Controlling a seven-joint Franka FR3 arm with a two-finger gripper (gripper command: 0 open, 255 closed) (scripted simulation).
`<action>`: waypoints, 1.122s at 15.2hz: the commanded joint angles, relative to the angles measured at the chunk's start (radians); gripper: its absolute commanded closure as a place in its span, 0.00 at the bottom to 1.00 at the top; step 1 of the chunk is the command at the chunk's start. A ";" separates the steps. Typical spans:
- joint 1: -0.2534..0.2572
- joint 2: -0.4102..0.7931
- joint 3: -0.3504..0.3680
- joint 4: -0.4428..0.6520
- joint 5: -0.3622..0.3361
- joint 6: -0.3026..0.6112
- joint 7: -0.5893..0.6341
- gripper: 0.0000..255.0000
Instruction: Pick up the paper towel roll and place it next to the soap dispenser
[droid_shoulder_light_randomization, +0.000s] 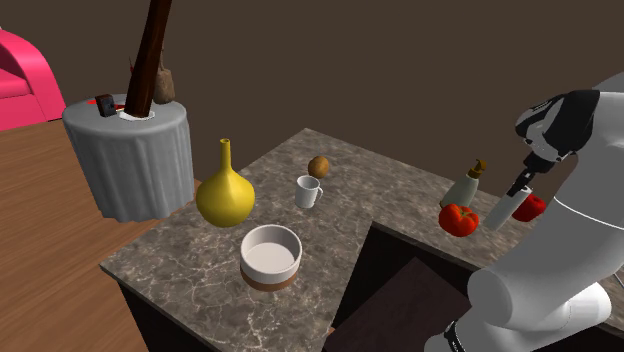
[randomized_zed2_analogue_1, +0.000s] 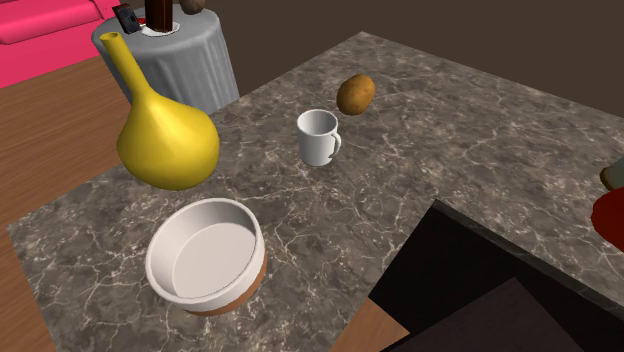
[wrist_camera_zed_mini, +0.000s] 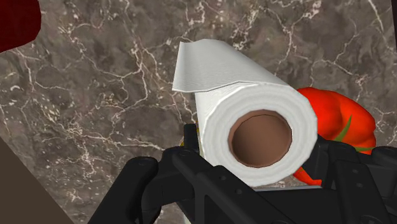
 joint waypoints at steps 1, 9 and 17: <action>-0.004 0.017 0.004 -0.013 0.016 0.024 -0.010 1.00; -0.006 0.022 0.006 -0.020 0.022 0.035 -0.014 1.00; 0.004 -0.013 -0.004 0.013 -0.013 -0.022 0.008 0.00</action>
